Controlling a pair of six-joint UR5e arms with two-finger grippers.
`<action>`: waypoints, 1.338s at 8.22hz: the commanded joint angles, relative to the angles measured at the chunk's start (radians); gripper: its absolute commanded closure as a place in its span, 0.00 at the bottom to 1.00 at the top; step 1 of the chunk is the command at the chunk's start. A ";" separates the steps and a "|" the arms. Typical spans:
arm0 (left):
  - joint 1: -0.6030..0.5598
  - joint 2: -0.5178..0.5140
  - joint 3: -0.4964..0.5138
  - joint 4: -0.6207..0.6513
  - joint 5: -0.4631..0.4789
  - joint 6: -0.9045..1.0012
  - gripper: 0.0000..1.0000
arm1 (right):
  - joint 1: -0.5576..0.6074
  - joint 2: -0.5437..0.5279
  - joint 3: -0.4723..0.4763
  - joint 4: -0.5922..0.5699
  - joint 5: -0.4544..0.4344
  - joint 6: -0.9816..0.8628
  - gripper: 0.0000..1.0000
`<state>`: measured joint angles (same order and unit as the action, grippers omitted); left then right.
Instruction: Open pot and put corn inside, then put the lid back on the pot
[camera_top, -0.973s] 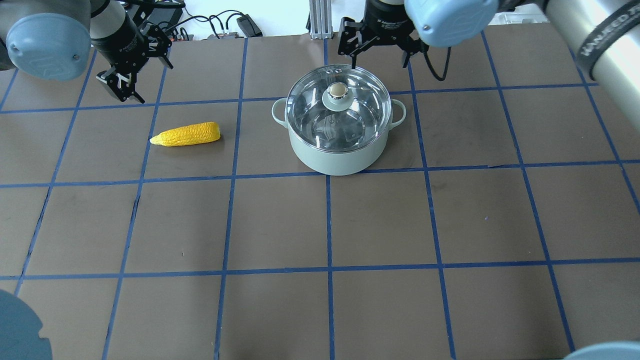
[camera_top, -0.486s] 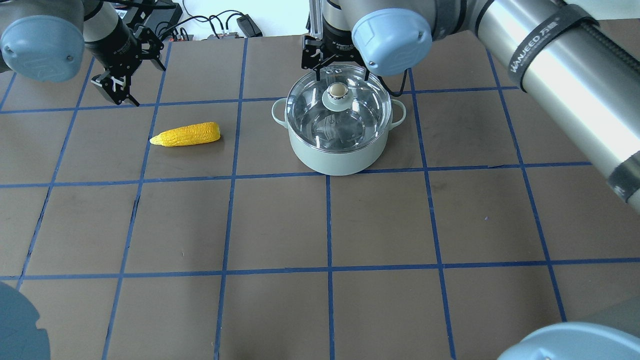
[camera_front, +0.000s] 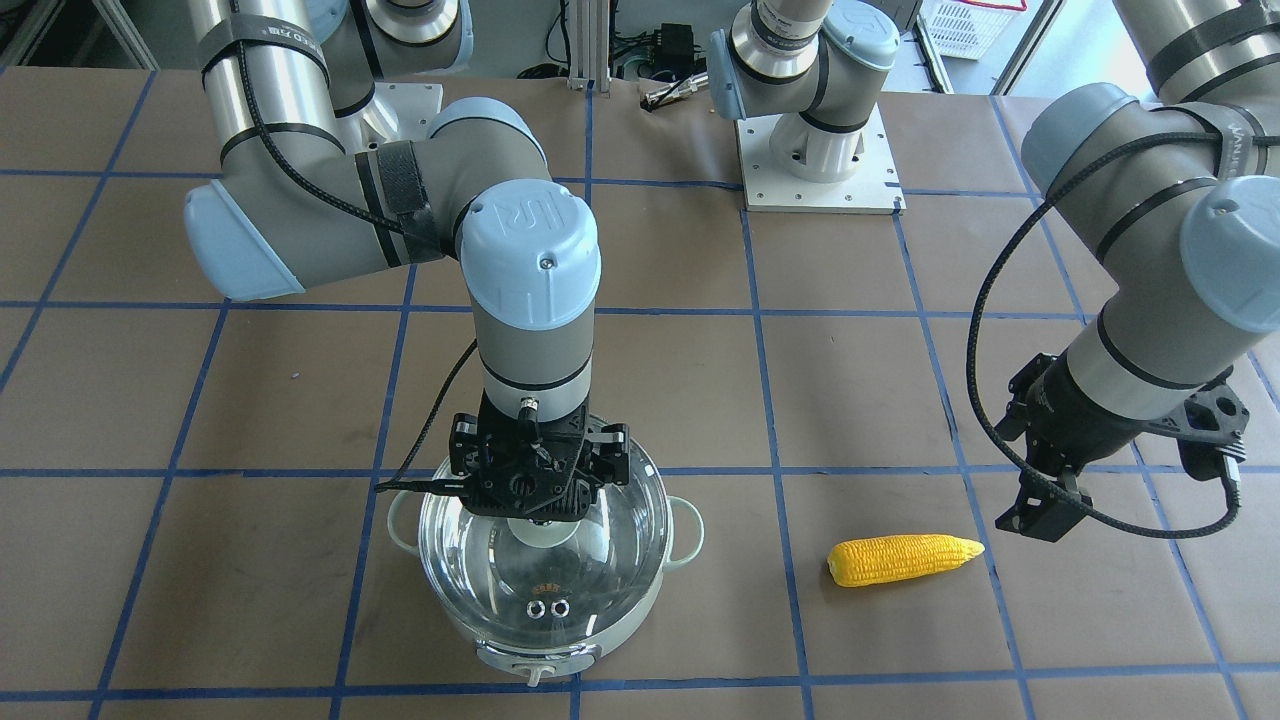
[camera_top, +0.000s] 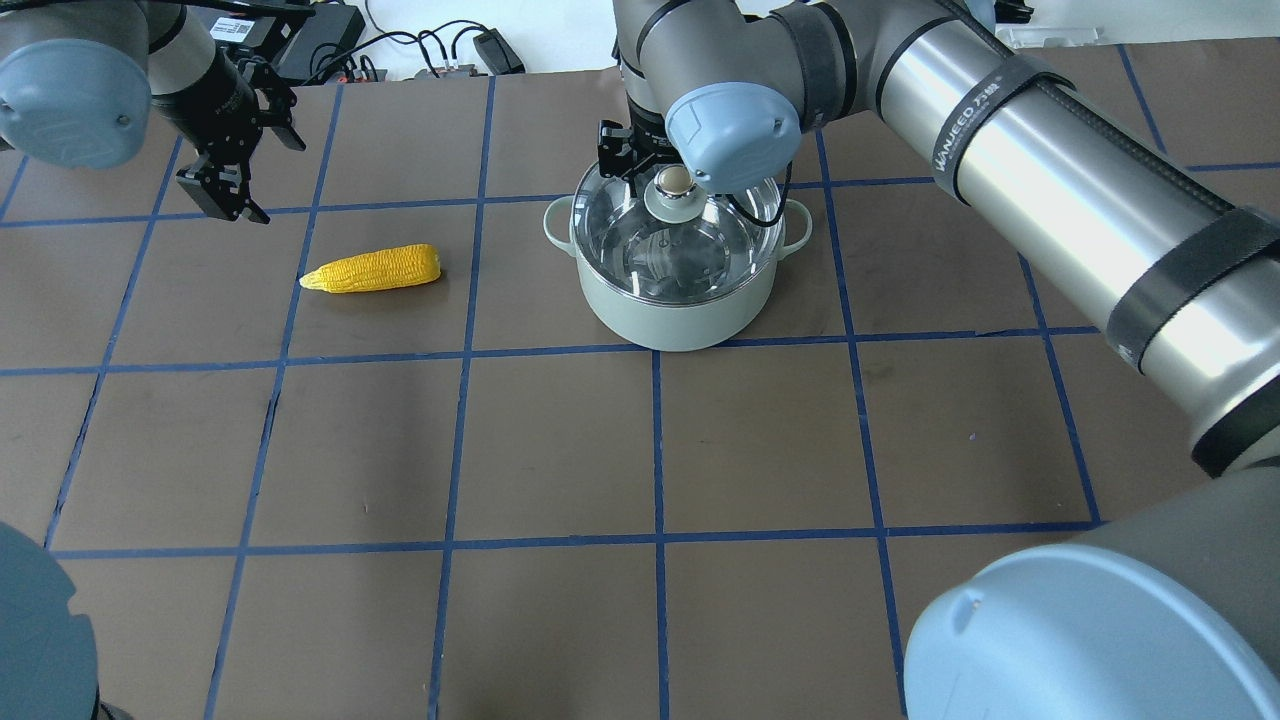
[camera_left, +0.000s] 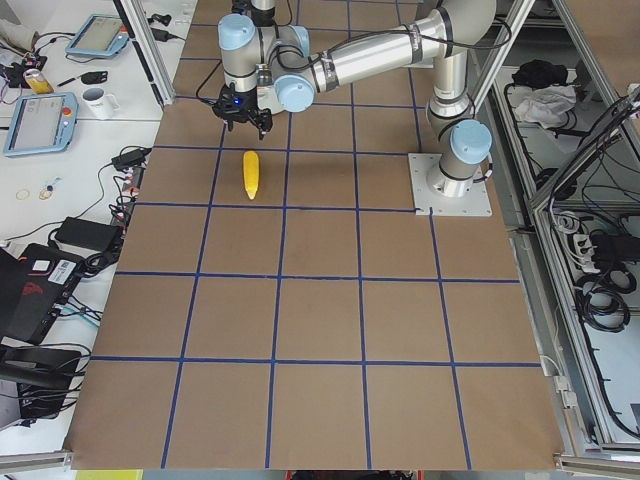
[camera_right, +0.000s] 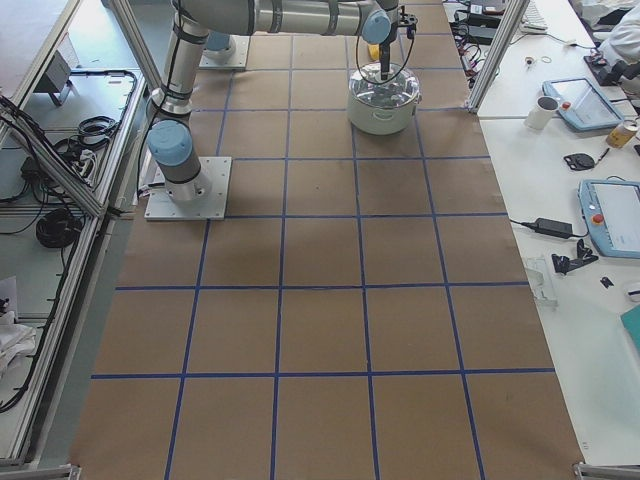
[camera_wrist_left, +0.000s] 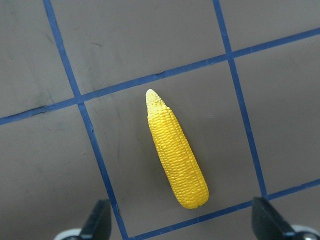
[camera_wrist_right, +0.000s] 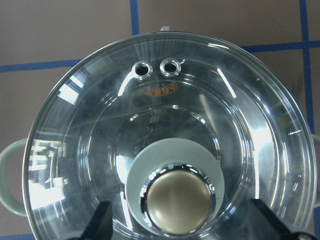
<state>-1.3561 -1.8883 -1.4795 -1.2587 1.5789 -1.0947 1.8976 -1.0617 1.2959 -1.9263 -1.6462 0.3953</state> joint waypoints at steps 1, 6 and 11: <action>0.002 -0.009 -0.002 0.001 -0.004 -0.059 0.00 | 0.000 0.009 0.000 -0.010 -0.001 0.042 0.12; 0.003 -0.134 0.001 0.010 -0.102 -0.238 0.00 | 0.000 0.019 0.002 -0.027 0.000 0.071 0.26; 0.002 -0.245 0.002 0.064 -0.015 -0.421 0.00 | -0.015 0.017 0.000 -0.030 0.003 0.066 0.45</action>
<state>-1.3544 -2.1053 -1.4768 -1.2059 1.5070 -1.4572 1.8891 -1.0437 1.2972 -1.9542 -1.6447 0.4624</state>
